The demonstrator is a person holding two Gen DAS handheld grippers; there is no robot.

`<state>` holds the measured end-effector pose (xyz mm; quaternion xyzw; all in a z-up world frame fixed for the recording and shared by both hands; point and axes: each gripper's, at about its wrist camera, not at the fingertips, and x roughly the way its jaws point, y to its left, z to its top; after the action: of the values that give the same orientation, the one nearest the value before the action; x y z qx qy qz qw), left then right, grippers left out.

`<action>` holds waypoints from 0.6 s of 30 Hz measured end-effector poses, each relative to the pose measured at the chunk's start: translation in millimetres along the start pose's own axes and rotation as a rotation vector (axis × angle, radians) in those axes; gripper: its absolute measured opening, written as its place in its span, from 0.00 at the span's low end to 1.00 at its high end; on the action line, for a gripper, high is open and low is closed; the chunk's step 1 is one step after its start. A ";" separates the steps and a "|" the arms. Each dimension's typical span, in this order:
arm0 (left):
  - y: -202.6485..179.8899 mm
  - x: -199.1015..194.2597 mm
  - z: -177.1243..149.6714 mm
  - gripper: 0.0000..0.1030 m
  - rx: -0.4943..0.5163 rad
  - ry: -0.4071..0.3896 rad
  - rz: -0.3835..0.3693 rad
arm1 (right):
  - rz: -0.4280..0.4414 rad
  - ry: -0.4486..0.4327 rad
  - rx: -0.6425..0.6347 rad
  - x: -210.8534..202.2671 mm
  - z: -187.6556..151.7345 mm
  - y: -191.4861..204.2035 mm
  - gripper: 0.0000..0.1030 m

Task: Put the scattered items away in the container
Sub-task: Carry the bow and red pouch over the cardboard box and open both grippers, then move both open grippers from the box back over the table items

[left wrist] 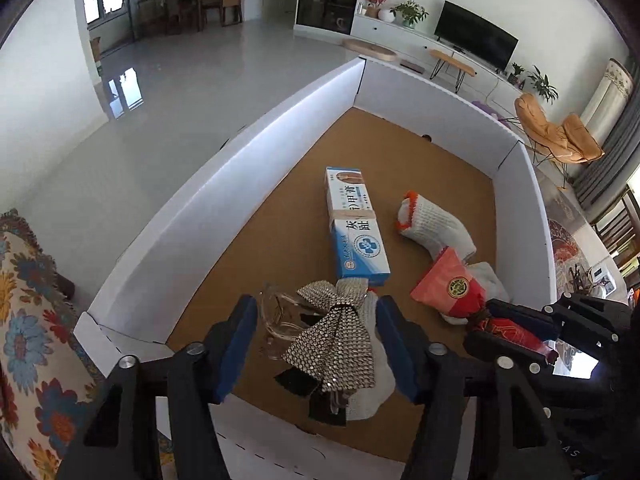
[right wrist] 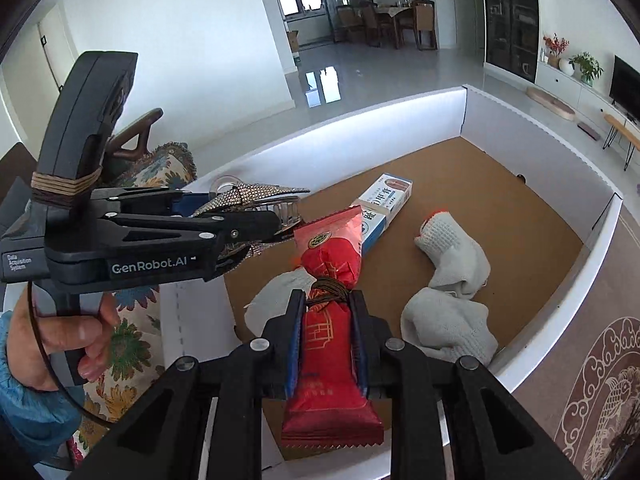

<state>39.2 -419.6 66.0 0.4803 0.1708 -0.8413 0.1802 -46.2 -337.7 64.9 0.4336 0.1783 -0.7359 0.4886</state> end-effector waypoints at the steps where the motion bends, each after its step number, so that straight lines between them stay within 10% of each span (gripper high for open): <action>1: 3.0 3.3 -1.8 0.92 -0.009 0.009 -0.002 | 0.011 0.006 0.007 5.0 1.3 -1.7 0.32; 3: 6.4 0.7 -5.6 0.92 -0.022 -0.013 -0.008 | 0.070 0.007 0.038 4.2 1.6 -8.3 0.50; 10: -23.4 -44.9 -16.9 0.92 0.001 -0.134 -0.069 | 0.086 -0.180 0.198 -54.9 -26.2 -38.9 0.51; 18: -157.5 -100.1 -54.8 0.99 0.222 -0.220 -0.282 | -0.189 -0.302 0.453 -136.3 -169.3 -133.0 0.51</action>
<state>54.0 -242.4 144.8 0.3738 0.1220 -0.9191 0.0243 -63.9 -83.6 59.3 0.3987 -0.0260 -0.8555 0.3295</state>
